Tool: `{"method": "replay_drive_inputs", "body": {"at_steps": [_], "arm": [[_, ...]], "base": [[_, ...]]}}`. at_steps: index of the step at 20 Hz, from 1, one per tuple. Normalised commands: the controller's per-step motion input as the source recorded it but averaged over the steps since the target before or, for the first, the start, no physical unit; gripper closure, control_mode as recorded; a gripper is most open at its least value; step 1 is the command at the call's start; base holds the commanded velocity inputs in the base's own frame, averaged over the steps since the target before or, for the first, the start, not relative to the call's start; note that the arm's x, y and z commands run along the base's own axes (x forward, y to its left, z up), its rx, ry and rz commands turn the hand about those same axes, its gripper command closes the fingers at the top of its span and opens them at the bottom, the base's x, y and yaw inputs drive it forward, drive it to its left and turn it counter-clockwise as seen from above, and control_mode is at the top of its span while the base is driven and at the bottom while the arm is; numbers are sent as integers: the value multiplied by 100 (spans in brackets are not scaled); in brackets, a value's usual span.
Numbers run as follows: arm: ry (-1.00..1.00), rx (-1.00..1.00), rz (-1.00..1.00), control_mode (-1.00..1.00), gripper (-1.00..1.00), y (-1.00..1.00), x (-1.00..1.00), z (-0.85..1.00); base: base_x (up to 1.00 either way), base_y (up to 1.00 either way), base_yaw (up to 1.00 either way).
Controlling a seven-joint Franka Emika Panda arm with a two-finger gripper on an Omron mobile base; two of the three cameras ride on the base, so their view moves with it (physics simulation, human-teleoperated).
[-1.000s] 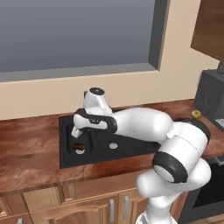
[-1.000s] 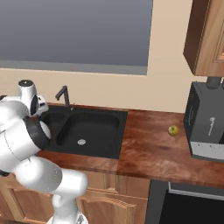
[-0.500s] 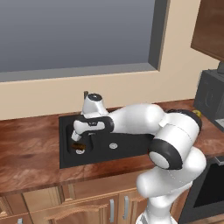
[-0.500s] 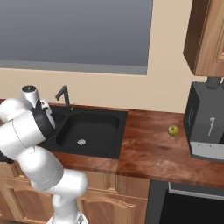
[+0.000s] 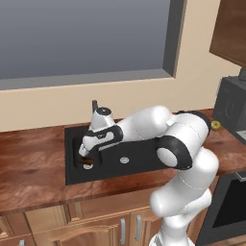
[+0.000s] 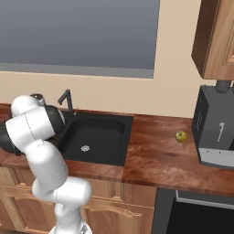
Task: Turn on the sink faucet. Then move the sweet potato from the counter to the sink. Turn off the sink. Move the vegetable from the sink to the pot next to the stove. Finally move the pot to the rear left burner.
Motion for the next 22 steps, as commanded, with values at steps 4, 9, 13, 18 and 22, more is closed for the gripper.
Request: {"method": "replay_drive_inputs", "body": {"at_steps": [4, 9, 13, 18, 22], "arm": [[0, 0, -4, -100, -100, 0, 17, -32], [0, 0, -5, -100, -100, 0, 6, -27], [0, 0, -6, -100, -100, 0, 6, -22], [0, 0, -6, -100, -100, 0, 10, -20], [0, 0, -5, -100, -100, 0, 13, -19]], "base": [[0, 0, 0], [0, 0, 0], [0, 0, 0], [0, 0, 0], [0, 0, 0]]}}
